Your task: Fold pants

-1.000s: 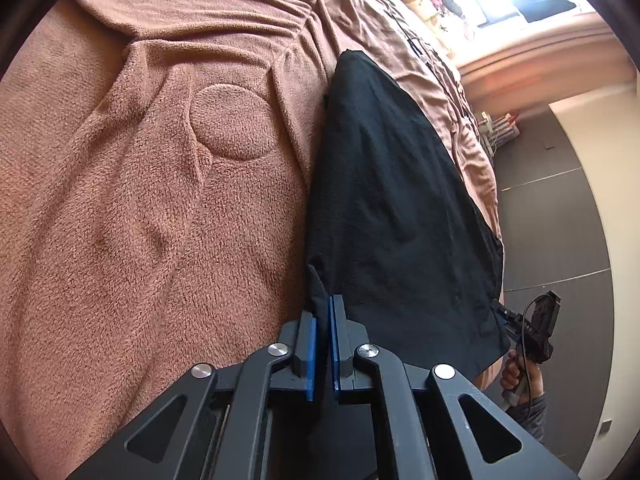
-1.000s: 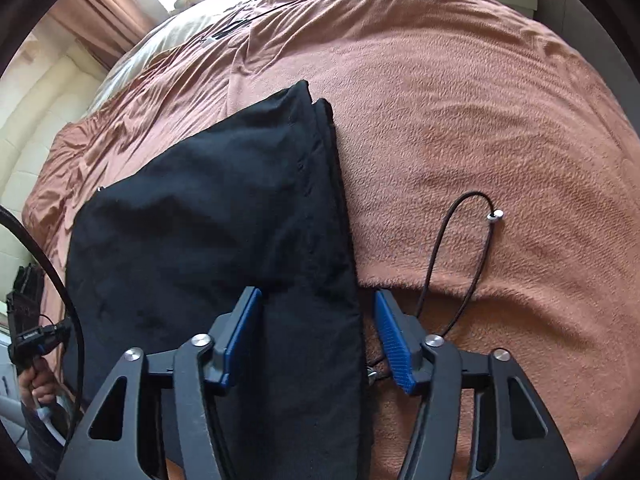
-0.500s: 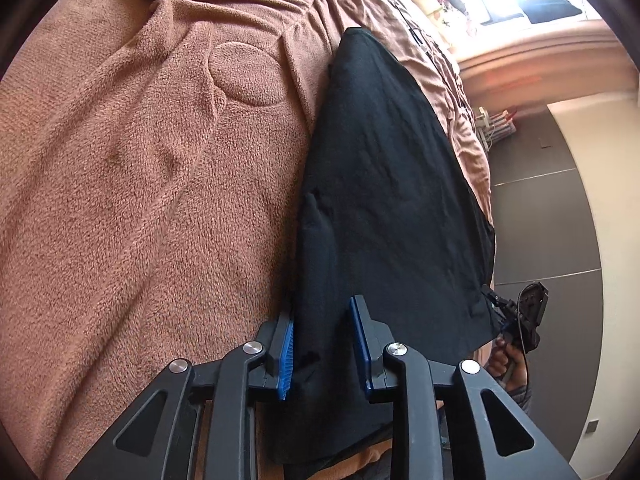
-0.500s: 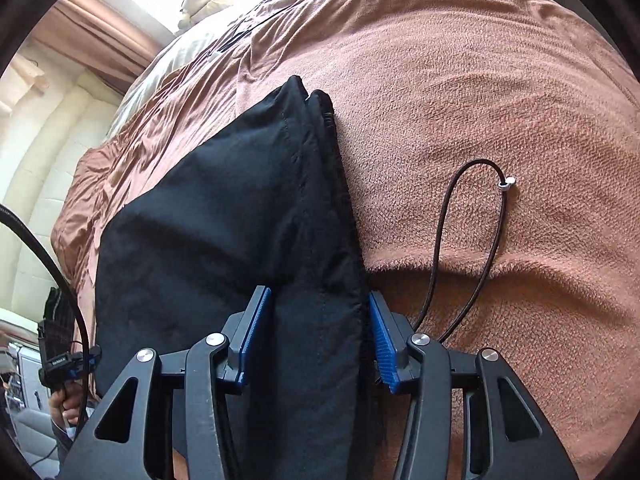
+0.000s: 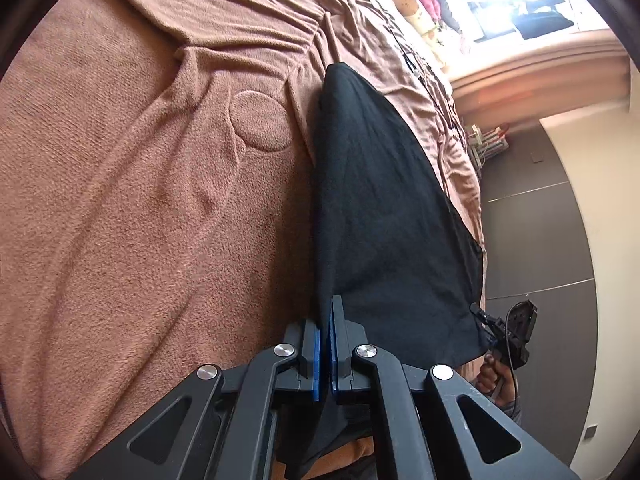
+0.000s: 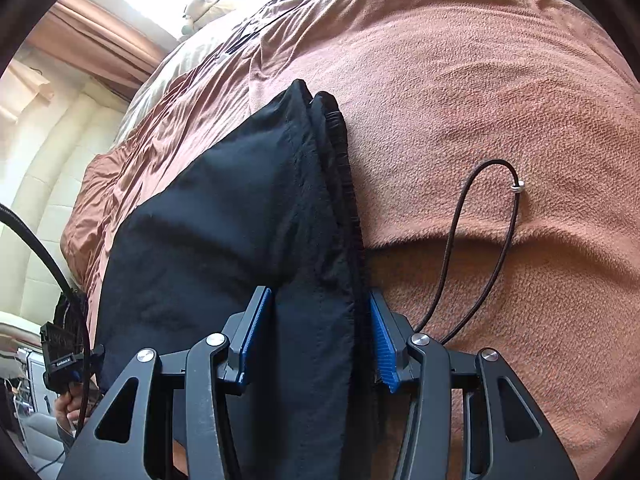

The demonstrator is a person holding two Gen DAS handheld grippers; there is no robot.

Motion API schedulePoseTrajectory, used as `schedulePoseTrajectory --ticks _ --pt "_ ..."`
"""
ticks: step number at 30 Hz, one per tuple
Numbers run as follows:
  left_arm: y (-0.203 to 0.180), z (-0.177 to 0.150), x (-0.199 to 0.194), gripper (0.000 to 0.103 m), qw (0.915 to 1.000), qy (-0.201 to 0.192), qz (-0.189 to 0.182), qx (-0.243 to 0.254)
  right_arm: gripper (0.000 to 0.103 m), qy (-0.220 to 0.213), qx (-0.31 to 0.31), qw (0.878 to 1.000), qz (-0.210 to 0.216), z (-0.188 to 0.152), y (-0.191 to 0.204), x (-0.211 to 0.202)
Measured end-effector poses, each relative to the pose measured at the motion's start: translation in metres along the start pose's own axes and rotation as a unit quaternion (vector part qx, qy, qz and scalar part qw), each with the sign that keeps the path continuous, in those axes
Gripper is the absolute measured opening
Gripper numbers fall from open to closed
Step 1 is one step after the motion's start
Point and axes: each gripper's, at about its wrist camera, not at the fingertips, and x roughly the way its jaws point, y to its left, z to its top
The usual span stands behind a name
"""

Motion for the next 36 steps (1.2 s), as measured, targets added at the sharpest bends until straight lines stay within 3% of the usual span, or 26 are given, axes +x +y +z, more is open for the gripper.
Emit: schedulePoseTrajectory --ticks 15,36 --pt "0.024 0.019 -0.052 0.003 0.9992 -0.035 0.02 -0.004 0.045 0.01 -0.021 1.0 0.011 -0.027 0.053 0.025" --pt "0.093 0.03 -0.118 0.003 0.9965 -0.07 0.032 -0.032 0.045 0.037 -0.052 0.998 0.022 -0.058 0.139 0.079"
